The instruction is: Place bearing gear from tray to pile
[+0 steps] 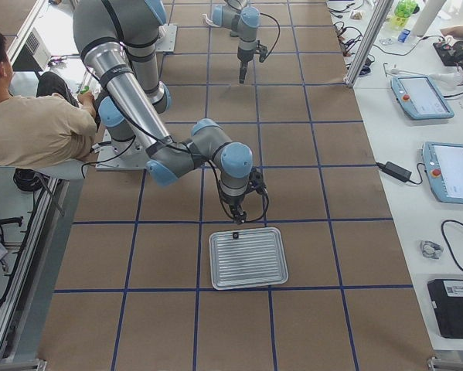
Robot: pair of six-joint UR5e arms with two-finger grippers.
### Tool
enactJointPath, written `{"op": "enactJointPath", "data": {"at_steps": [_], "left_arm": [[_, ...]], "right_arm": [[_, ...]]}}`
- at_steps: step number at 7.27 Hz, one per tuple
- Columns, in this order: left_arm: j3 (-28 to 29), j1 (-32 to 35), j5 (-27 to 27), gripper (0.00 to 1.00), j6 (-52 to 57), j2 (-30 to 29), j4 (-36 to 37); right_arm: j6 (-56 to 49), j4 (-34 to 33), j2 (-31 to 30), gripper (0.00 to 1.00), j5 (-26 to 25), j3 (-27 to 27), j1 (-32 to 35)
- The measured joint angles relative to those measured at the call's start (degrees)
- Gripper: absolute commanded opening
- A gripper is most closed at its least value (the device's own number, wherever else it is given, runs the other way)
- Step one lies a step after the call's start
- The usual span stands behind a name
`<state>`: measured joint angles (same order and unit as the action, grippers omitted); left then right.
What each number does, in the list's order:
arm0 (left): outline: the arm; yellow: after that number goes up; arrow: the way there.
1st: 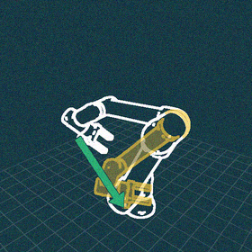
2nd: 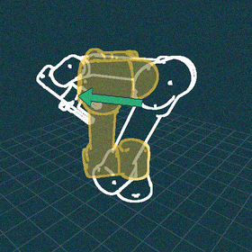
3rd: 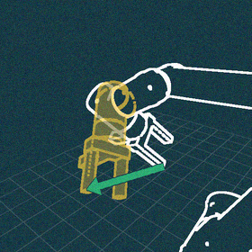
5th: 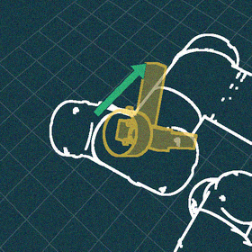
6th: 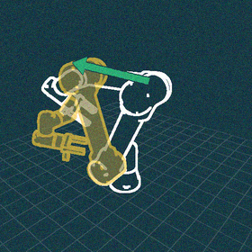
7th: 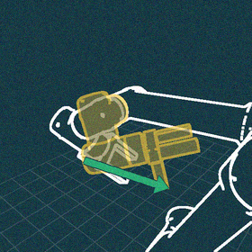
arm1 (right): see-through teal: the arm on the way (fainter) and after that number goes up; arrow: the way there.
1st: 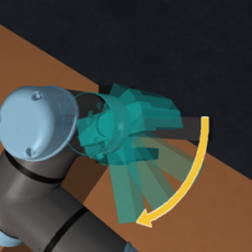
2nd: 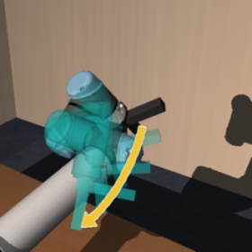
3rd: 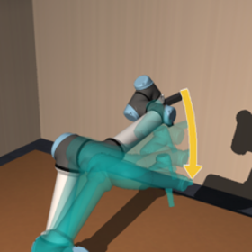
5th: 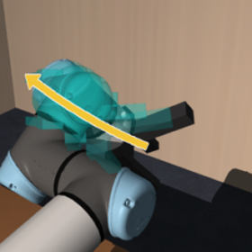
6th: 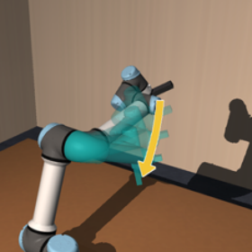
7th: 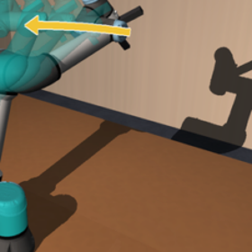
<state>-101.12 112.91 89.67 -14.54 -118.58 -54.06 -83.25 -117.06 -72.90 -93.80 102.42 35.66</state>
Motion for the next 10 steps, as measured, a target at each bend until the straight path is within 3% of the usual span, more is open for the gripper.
{"op": "enactJointPath", "data": {"at_steps": [1, 3, 5, 6, 7, 9, 10], "left_arm": [[-0.52, 0.02, 0.02, 0.79, 0.05, -0.41, 1.07], [-2.15, 0.02, 0.01, 0.79, 0.21, -0.73, 4.04], [-2.90, 0.03, 0.06, 0.79, 0.16, -0.69, 4.90], [-2.99, 0.03, 0.07, 0.65, 0.14, -0.58, 4.97], [-2.98, 0.03, 0.07, 0.60, 0.11, -0.43, 5.03], [-2.88, 0.03, 0.07, 0.21, 0.05, -0.18, 5.09], [-2.83, 0.02, 0.07, 0.07, 0.02, -0.14, 5.10]], "right_arm": [[-6.10, 1.15, 2.30, 1.00, -0.62, -2.70, -0.67], [-19.20, -2.15, 6.93, 1.00, 1.99, -7.66, -1.07], [-27.65, -10.33, 10.82, 1.00, 7.19, -8.56, -1.11], [-32.36, -11.31, 11.79, 1.00, 7.73, -8.22, -1.12], [-36.97, -11.16, 12.07, 0.99, 7.61, -7.16, -1.17], [-42.26, -10.85, 11.28, 0.93, 7.53, -2.48, -1.32], [-43.62, -11.92, 10.78, 0.89, 7.47, -0.49, -1.41]]}}
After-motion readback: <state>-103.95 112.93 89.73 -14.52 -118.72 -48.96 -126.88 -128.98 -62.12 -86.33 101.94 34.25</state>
